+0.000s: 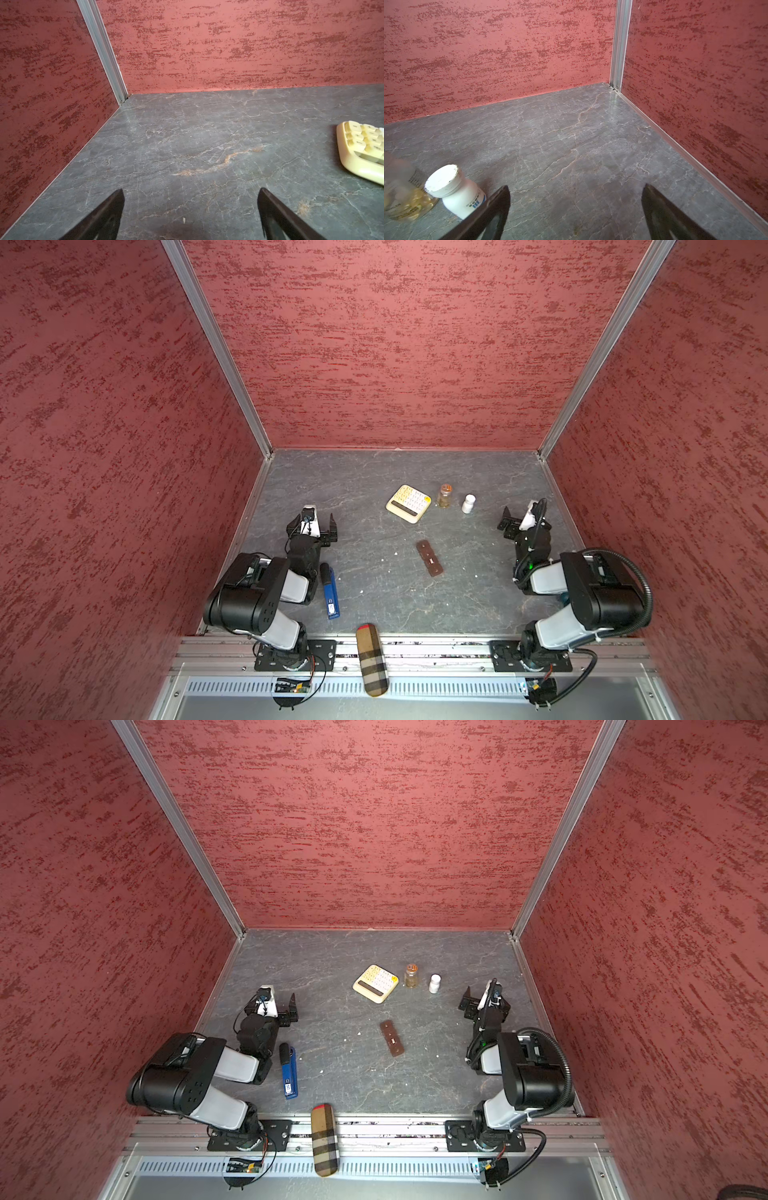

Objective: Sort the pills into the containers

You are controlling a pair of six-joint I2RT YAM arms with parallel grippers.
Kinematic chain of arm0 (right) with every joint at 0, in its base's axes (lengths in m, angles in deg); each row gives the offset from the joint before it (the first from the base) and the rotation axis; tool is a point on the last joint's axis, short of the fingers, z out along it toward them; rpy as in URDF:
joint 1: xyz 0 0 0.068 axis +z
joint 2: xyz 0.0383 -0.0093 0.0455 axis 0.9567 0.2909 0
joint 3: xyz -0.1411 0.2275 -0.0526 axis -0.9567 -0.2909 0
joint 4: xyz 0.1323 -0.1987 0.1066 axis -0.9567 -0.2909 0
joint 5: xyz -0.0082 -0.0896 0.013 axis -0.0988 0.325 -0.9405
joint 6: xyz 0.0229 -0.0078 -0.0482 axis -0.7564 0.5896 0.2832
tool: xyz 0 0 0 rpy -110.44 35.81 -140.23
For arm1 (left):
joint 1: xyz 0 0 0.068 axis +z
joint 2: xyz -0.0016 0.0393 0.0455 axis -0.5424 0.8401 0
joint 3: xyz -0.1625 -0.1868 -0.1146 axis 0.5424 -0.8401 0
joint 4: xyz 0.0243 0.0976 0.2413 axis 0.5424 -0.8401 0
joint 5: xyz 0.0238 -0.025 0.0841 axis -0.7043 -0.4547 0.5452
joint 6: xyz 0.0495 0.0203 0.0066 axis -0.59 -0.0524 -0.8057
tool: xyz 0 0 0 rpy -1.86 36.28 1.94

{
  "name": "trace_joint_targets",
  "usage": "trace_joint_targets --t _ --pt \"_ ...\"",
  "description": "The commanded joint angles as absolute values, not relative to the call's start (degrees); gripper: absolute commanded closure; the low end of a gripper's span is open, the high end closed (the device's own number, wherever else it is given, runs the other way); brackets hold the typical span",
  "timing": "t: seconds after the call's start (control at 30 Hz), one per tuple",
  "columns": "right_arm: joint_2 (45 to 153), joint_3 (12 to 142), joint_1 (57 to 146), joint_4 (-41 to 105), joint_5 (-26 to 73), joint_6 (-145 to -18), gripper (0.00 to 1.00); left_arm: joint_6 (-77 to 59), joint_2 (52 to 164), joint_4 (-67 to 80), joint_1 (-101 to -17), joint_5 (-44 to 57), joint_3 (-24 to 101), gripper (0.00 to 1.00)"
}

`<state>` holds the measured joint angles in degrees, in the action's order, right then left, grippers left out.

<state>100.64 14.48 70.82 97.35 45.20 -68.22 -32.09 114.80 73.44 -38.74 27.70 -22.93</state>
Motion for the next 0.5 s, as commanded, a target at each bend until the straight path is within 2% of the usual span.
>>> trace_joint_targets --t 0.0,0.03,0.13,0.47 --pt "100.40 15.47 70.67 99.22 44.28 -67.37 0.01 -29.51 113.55 67.96 -37.22 24.66 -19.18 0.00" --pt "100.35 15.54 70.74 99.20 44.30 -67.38 0.01 -29.07 113.71 63.89 -35.73 21.02 -17.34 0.00" --pt "100.41 15.57 70.74 99.11 44.35 -67.20 0.01 -27.78 113.69 57.55 -33.98 18.93 -13.90 0.00" --pt "100.35 15.57 70.84 99.11 44.48 -67.28 0.01 -27.23 114.03 57.36 -33.73 19.45 -13.55 0.00"
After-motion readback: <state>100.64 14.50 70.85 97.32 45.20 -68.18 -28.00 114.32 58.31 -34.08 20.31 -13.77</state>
